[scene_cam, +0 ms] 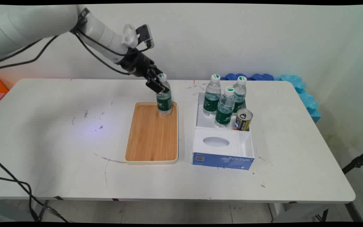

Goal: Pick up the green bottle from the white box

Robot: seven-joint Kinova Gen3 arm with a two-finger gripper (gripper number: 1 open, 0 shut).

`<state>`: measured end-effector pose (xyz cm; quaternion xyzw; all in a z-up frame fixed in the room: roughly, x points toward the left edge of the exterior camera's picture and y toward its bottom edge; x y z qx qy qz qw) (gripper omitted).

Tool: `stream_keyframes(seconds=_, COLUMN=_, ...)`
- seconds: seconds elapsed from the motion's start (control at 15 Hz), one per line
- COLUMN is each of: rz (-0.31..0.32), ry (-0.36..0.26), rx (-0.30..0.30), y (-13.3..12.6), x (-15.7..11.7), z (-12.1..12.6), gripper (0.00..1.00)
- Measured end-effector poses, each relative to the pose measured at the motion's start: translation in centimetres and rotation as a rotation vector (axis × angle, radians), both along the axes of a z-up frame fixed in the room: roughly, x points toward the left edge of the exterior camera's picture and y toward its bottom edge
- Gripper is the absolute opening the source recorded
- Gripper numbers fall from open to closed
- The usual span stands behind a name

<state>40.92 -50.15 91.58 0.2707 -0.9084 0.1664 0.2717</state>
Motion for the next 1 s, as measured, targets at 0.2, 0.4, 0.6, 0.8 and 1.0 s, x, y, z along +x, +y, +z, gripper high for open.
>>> stream_keyframes(seconds=0.2, rz=-0.033, ry=-0.011, rx=-0.003, y=0.0, x=-1.9, z=2.0, gripper=1.0)
stream_keyframes(seconds=0.4, rz=-0.078, ry=-0.02, rx=-0.002, y=-0.4, x=-4.0, z=2.9, gripper=1.0)
stream_keyframes(seconds=0.6, rz=-0.123, ry=-0.03, rx=0.0, y=-1.4, x=-6.2, z=3.0, gripper=1.0)
stream_keyframes(seconds=0.8, rz=-0.17, ry=-0.045, rx=0.0, y=-2.9, x=-8.4, z=2.3, gripper=1.0)
stream_keyframes(seconds=1.0, rz=-0.218, ry=-0.064, rx=-0.003, y=-4.6, x=-10.5, z=0.8, gripper=1.0)
